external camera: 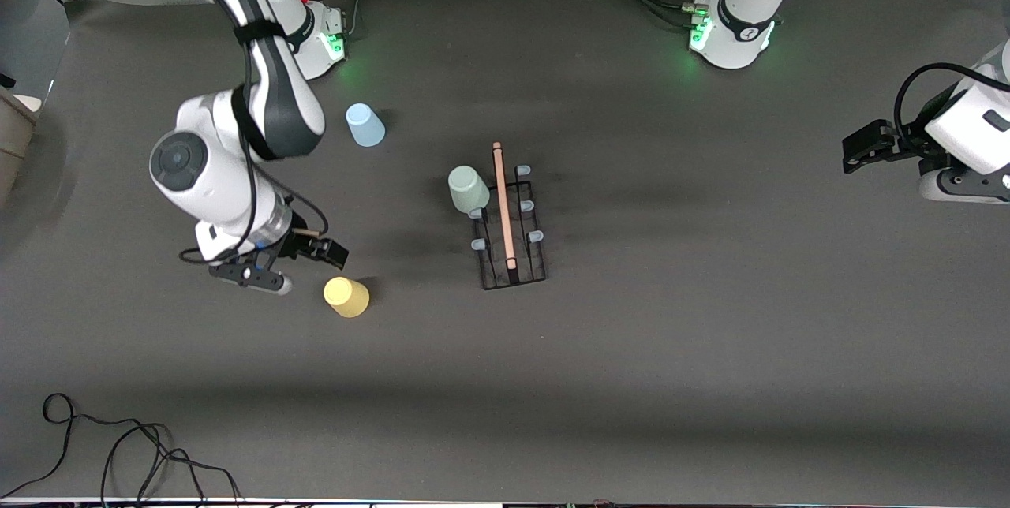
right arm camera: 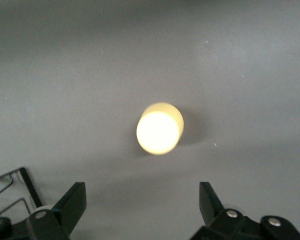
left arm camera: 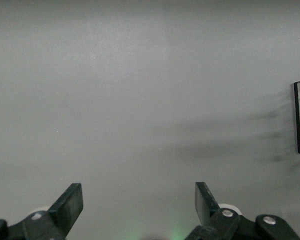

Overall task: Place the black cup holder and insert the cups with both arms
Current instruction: 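Grasp the yellow cup with the right gripper, then carry the yellow cup to the rack and lower it onto a peg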

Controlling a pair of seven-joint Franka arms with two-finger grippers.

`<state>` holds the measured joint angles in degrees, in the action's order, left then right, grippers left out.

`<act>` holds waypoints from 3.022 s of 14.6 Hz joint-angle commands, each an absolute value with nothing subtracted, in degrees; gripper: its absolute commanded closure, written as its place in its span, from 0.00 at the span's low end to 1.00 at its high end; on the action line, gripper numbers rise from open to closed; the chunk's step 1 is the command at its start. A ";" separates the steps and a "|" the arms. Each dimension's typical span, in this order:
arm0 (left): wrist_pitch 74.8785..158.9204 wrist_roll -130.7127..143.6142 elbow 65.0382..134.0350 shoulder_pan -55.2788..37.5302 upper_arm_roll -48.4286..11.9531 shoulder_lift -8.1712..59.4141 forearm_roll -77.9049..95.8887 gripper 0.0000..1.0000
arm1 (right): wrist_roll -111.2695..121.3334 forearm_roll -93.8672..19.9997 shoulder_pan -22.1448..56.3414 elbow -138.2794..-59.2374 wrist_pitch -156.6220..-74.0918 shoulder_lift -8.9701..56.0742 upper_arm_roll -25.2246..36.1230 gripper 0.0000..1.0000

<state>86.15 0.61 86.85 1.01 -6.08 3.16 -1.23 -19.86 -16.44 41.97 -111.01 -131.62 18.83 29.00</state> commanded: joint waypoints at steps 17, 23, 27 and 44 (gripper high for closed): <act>86.13 0.53 86.31 0.53 -5.71 2.73 -0.97 0.00 | -11.60 -27.77 41.48 -106.00 -142.92 37.62 27.16 0.00; 86.22 0.53 86.31 0.53 -5.71 2.81 -0.88 0.00 | -11.25 -27.60 41.40 -105.91 -139.14 34.55 27.68 1.00; 86.22 0.61 86.31 0.62 -5.71 2.81 -0.88 0.00 | -14.31 -27.69 41.40 -104.60 -132.65 27.53 27.95 1.00; 86.22 0.53 85.78 0.44 -5.71 2.90 -0.97 0.00 | -59.85 -17.67 58.97 -93.43 -126.56 27.59 27.69 1.00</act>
